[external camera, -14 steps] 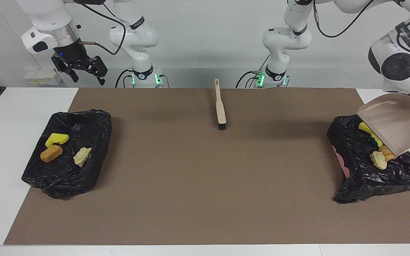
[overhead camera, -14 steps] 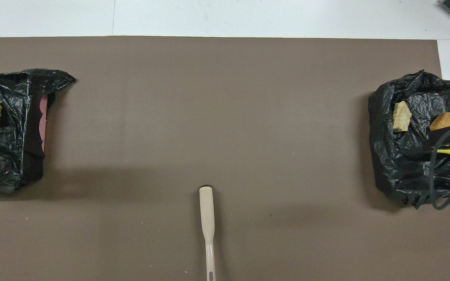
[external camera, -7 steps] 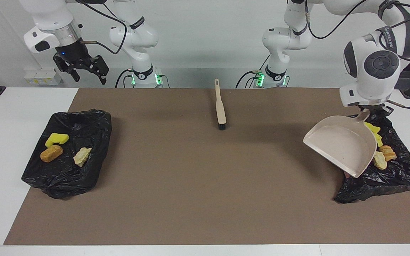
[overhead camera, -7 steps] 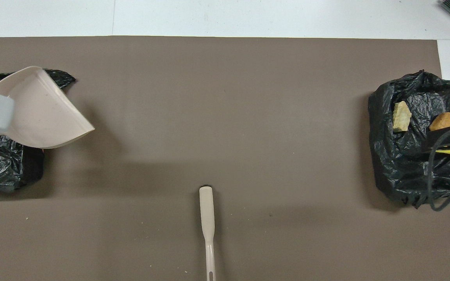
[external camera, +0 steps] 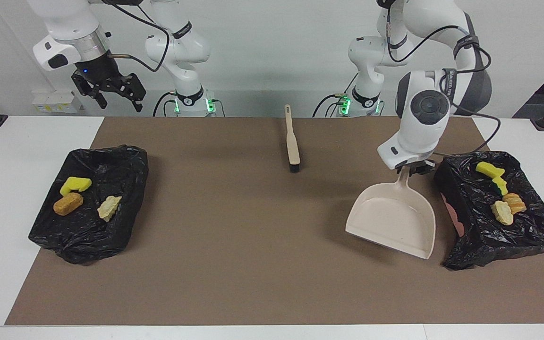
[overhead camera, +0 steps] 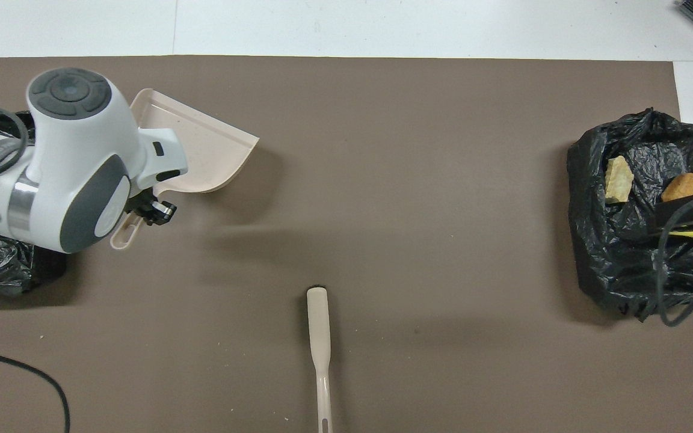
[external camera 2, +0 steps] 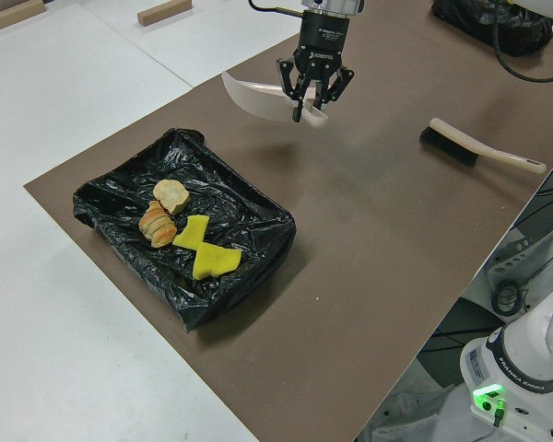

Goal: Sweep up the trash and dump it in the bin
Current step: 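Bring the empty dustpan with the left gripper to the table center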

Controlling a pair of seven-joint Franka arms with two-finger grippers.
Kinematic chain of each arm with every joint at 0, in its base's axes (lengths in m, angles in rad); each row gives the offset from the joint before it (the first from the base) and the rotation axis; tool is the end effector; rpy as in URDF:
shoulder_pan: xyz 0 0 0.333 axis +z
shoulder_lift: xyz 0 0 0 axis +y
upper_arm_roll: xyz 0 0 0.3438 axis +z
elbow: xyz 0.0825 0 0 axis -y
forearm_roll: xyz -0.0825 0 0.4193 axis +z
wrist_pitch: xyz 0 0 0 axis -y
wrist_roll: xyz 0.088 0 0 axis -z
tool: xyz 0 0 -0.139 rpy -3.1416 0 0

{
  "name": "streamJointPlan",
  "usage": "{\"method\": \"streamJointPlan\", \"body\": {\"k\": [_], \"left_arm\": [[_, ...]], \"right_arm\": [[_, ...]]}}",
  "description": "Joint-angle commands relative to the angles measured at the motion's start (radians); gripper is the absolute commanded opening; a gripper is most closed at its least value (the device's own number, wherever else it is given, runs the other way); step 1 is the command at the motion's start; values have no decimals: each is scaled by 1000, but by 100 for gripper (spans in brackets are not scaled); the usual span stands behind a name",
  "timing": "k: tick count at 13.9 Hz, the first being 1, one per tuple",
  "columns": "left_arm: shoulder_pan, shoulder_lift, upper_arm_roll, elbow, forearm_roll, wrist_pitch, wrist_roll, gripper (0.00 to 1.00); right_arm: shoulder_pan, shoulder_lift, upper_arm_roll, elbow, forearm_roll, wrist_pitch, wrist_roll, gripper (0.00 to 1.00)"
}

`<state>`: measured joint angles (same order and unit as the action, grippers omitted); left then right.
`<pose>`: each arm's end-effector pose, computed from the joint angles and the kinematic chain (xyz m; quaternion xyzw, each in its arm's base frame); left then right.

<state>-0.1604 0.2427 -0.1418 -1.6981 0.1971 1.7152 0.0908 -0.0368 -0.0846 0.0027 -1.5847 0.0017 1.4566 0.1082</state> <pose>0.6187 -0.1614 0.4199 -0.9666 0.2177 0.1017 0.0894 0.5471 -0.0183 0.6518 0.9972 -0.0710 -0.0218 0.0001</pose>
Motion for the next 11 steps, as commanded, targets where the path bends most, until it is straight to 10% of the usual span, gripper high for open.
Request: {"method": "streamJointPlan", "body": {"k": [1,11], "left_arm": [[-4,30,-45,24,-65,52,-145,0],[-79,243,-203,198,-67,187,-609,0]], "right_arm": [[-2,-18,-1,-17,20,11,15,100],[-2,-18,-1,-17,20,11,13,100]]}}
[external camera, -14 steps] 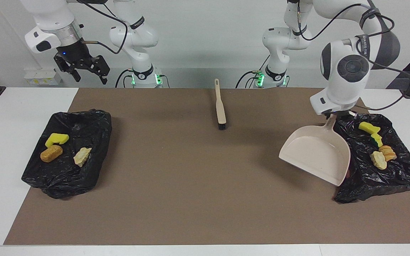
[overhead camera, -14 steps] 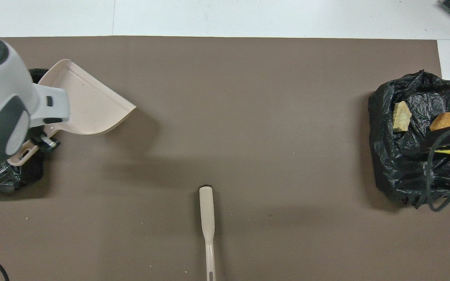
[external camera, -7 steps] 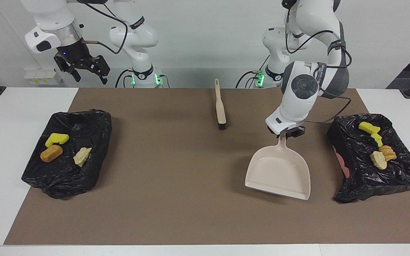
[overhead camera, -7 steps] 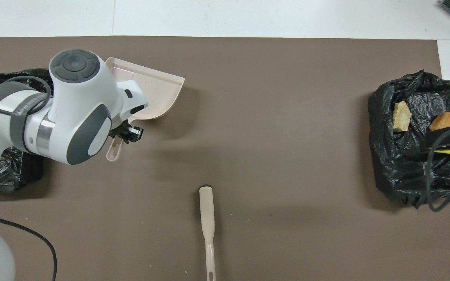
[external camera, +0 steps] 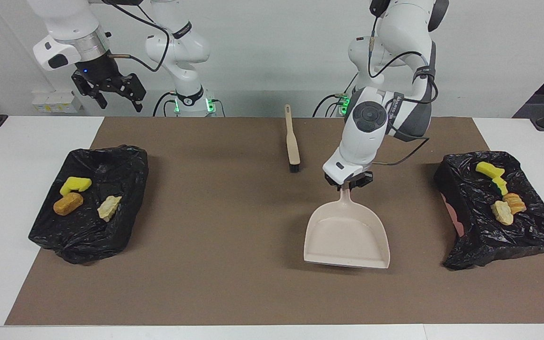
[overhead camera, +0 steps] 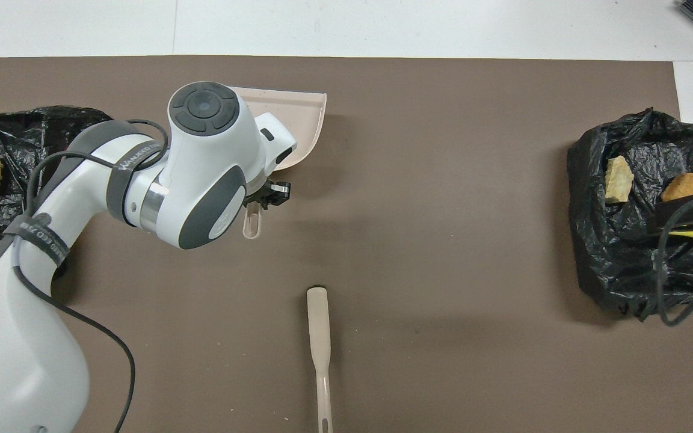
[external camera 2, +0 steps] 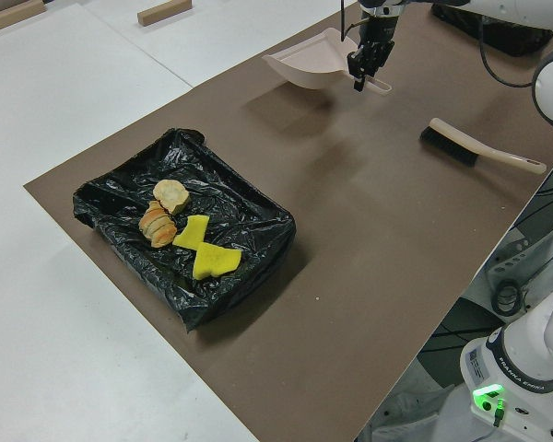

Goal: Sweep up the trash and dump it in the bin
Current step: 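Bring the empty dustpan with the left gripper to the table center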

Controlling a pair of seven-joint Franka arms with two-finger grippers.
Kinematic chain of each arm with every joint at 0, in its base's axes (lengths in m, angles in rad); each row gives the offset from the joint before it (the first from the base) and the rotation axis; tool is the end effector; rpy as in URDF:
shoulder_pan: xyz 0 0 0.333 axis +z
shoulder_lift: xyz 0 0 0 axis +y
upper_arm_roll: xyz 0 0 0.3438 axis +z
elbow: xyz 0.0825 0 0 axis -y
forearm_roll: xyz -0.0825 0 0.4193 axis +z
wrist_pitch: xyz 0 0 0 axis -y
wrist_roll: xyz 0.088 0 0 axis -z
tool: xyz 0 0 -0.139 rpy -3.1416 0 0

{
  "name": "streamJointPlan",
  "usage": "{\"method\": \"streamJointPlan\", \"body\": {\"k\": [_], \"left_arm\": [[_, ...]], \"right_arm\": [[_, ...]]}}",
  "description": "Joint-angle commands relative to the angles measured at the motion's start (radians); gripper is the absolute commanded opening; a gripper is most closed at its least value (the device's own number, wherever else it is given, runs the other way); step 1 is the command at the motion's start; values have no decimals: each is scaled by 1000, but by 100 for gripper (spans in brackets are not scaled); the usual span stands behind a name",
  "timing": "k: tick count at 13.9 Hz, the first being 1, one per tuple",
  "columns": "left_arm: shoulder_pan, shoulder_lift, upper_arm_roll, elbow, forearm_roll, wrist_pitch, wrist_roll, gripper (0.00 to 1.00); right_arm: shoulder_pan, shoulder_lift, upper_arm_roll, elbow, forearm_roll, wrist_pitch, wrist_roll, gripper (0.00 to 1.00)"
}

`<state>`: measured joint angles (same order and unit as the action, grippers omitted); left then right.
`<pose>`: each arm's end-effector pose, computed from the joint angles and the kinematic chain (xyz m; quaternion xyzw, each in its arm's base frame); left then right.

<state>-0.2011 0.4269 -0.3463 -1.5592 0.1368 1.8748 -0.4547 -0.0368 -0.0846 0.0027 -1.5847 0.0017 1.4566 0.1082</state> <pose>0.6239 -0.3307 0.3845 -0.9974 0.0582 0.0404 0.0144 0.5471 -0.0183 0.6518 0.9972 -0.0710 -0.0218 0.0001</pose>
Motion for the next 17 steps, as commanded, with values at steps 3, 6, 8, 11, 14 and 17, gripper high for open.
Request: {"method": "streamJointPlan", "body": {"k": [3,6,8,11,14,17], "left_arm": [[-115,165,0,143,3,54,-113,0],[-130,176,-2,140,4,73,-131,0],[-127,170,-3,128,6,75,-127,0],[-133,135,-3,44,6,76,-125,13],[-132,132,0,47,6,55,-131,54],[-120,81,10,24,9,50,-119,89]], "right_arm": [[-2,-18,-1,-17,20,11,14,100],[-2,-18,-1,-17,20,11,15,100],[-2,-18,-1,-17,20,11,14,100],[-2,-18,-1,-17,20,11,13,100],[-2,-18,-1,-17,20,11,13,100],[-2,-18,-1,-17,20,11,13,100]]}}
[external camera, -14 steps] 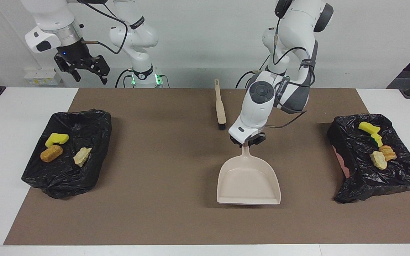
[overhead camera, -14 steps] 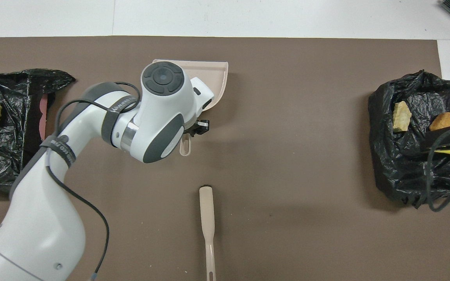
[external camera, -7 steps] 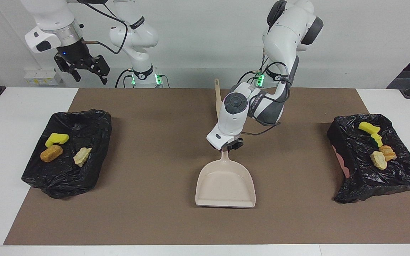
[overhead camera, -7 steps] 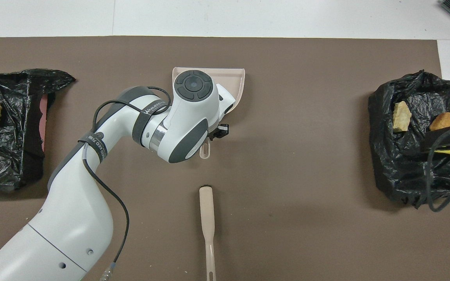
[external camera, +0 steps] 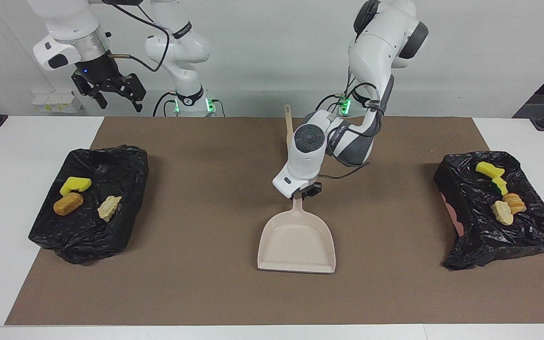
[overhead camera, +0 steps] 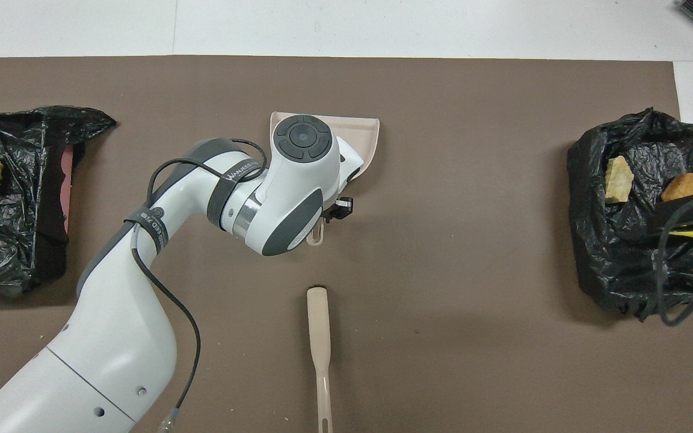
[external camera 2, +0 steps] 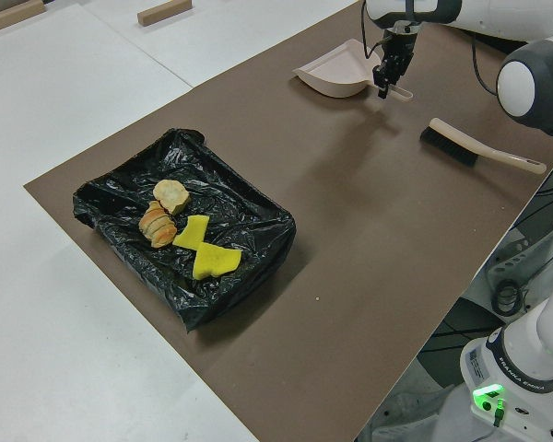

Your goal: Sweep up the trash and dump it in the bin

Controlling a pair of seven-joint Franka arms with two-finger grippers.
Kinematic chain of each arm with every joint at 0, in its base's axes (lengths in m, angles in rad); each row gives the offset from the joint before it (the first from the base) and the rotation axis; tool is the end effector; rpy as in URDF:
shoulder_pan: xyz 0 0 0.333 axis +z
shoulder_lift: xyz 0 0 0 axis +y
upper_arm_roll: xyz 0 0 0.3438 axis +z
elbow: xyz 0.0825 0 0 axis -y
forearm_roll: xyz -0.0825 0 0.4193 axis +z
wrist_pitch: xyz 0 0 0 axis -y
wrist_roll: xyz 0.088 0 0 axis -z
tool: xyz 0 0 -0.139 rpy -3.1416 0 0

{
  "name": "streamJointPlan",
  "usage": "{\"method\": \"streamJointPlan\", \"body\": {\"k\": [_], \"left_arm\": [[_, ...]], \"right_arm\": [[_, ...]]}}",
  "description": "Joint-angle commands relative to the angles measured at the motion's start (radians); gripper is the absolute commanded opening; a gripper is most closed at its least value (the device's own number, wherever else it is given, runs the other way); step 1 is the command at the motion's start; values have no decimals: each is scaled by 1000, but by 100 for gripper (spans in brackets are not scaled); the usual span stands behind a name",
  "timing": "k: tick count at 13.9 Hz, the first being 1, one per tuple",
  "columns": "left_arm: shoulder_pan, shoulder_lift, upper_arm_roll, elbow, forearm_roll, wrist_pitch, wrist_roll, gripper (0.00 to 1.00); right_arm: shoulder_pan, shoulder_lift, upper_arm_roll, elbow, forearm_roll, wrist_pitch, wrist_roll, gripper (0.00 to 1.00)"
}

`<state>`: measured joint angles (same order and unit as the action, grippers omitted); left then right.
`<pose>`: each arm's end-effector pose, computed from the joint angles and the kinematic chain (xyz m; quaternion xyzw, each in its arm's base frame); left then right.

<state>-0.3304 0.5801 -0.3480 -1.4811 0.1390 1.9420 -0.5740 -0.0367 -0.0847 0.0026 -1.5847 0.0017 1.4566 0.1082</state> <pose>0.6053 -0.4225 0.3213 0.9970 -0.0577 -0.0523 0.0010 0.5471 -0.0183 0.6518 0.9972 -0.0710 -0.0217 0.0001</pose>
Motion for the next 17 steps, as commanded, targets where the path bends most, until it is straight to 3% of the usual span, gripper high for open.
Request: {"method": "streamJointPlan", "body": {"k": [1,5,9,13,17], "left_arm": [[20,-112,21,-77,7,-17,19,100],[22,-311,133,-212,4,-52,280,100],[89,-485,198,-266,-12,-109,386,100],[94,-575,334,-258,-117,-164,557,100],[102,-646,428,-217,-122,-285,635,100]], "right_arm": [[-2,-18,-1,-17,20,11,14,100],[-2,-18,-1,-17,20,11,13,100],[-2,-18,-1,-17,20,11,13,100],[-2,-18,-1,-17,20,11,15,100],[-2,-18,-1,-17,20,11,13,100]]}}
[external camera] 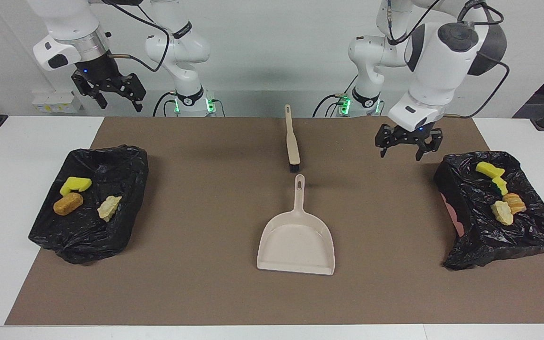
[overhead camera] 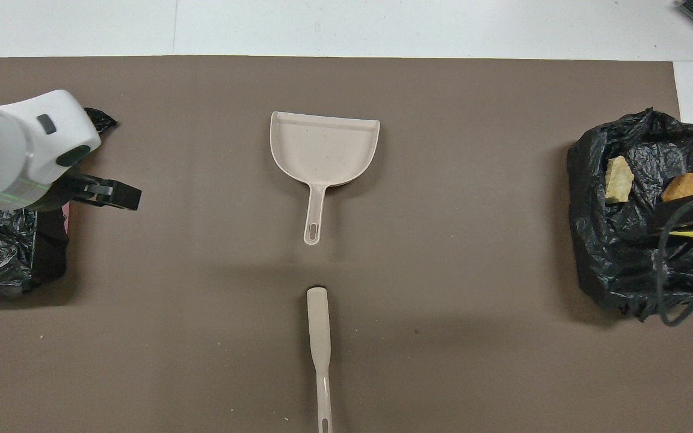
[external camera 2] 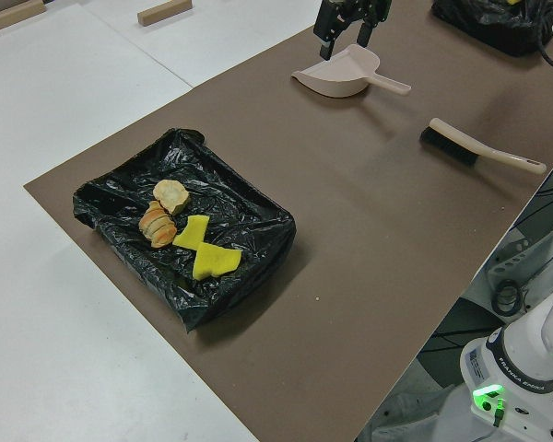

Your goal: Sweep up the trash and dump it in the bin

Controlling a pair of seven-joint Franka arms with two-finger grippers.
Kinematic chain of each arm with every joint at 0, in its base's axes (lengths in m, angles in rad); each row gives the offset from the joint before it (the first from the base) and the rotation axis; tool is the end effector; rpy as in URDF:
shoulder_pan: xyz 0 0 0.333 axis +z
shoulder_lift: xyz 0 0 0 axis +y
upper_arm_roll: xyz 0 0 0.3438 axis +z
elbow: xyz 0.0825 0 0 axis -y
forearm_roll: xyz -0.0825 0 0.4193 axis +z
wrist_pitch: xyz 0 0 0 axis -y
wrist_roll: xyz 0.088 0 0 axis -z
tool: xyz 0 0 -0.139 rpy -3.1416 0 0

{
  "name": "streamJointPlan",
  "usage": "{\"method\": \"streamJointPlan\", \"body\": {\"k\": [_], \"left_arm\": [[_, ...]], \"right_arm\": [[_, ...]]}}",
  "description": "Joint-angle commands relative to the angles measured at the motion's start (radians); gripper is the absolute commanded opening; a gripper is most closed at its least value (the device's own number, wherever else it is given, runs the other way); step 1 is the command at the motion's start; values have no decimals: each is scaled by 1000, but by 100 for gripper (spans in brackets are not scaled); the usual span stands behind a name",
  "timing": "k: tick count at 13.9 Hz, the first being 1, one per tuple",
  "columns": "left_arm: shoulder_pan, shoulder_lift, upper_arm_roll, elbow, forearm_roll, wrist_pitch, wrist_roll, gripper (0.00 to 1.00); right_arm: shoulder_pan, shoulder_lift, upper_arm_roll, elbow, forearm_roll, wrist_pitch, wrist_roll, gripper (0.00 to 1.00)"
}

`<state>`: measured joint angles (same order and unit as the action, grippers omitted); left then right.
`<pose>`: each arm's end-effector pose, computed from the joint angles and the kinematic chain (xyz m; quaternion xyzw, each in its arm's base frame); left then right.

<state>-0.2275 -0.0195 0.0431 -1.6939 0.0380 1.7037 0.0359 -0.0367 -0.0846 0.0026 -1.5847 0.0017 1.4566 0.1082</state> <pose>0.5843 -0.1039 0.5808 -0.9934 0.1121 -0.0160 0.0173 0.5471 -0.0183 0.6518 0.9972 -0.0710 -0.0218 0.0001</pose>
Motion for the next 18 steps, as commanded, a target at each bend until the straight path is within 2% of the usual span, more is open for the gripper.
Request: {"method": "streamJointPlan", "body": {"k": [1,3,7,10,18], "left_arm": [[-1,-48,56,19,-20,-67,25,100],[5,-43,77,75,-24,-119,45,100],[48,15,78,190,-59,-203,55,100],[72,12,80,198,-58,-202,119,100],[94,3,70,188,-55,-190,127,100]], "right_arm": [[-2,-18,-1,-17,20,11,14,100],[-2,-18,-1,-17,20,11,15,100],[-2,-18,-1,-17,20,11,14,100],[-2,-18,-1,-17,20,11,14,100],[-3,-20,-3,-17,20,-1,16,100]]}}
